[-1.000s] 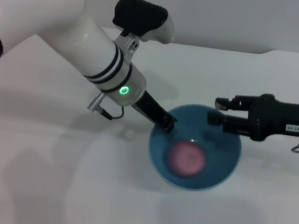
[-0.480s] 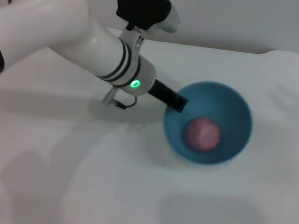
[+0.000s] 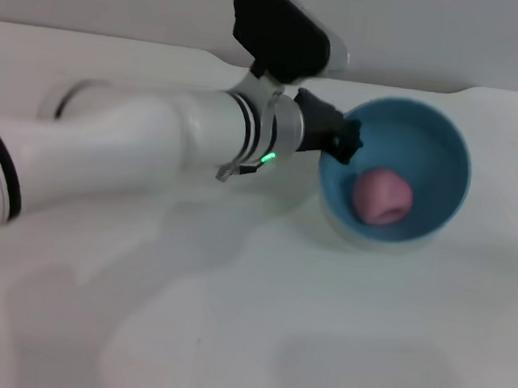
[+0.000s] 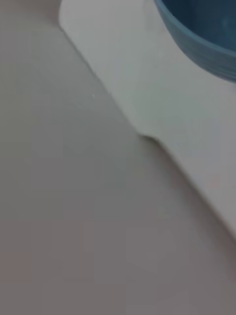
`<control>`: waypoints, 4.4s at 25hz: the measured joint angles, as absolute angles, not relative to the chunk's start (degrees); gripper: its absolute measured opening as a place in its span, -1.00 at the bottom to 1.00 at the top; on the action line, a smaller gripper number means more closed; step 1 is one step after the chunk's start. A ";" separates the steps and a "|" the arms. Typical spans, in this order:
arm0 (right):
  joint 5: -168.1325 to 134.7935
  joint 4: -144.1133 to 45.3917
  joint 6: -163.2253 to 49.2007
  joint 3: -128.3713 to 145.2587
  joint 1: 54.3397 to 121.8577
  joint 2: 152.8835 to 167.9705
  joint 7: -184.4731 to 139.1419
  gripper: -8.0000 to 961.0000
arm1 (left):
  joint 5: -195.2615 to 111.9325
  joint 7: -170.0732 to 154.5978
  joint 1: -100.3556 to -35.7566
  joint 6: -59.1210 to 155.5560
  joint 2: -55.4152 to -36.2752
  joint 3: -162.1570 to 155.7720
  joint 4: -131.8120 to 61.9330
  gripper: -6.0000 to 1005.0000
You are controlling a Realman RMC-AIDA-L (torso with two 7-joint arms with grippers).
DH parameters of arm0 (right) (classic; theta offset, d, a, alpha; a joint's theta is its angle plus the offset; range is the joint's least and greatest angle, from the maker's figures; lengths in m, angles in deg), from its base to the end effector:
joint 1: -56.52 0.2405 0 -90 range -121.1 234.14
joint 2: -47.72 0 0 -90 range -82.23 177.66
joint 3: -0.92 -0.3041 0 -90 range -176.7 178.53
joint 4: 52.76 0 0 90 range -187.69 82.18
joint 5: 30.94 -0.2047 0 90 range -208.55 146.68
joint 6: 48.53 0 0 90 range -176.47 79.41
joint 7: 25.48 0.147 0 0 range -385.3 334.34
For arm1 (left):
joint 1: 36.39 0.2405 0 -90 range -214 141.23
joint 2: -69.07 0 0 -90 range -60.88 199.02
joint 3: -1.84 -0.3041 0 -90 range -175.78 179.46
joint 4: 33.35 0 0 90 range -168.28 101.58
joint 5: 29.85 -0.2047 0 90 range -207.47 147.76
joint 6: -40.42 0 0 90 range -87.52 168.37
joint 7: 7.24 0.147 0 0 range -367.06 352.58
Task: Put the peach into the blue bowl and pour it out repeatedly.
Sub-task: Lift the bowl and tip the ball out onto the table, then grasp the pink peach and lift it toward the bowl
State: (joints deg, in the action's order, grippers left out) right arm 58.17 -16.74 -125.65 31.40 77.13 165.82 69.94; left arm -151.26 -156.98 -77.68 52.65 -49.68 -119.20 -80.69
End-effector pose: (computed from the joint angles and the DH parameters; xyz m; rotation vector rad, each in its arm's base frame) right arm 0.3616 0.3446 0.0508 -1.8764 1.1537 1.1508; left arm -0.1802 0.4196 -0.1559 -2.4164 -0.5646 -0.1809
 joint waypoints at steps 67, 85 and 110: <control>53.61 -17.83 -124.39 29.83 78.10 165.97 69.37 0.06 | -160.99 -150.66 -74.41 -1.79 -50.03 -149.16 -65.44 -0.99; 68.17 -20.93 -120.44 34.67 84.19 165.65 65.96 0.08 | -156.36 -170.30 -78.79 49.21 -48.65 -101.12 -74.09 -0.99; 87.38 -19.76 -123.95 71.36 99.64 166.71 84.20 0.20 | -156.56 -160.32 -70.75 88.70 -44.70 -61.71 -74.21 -0.99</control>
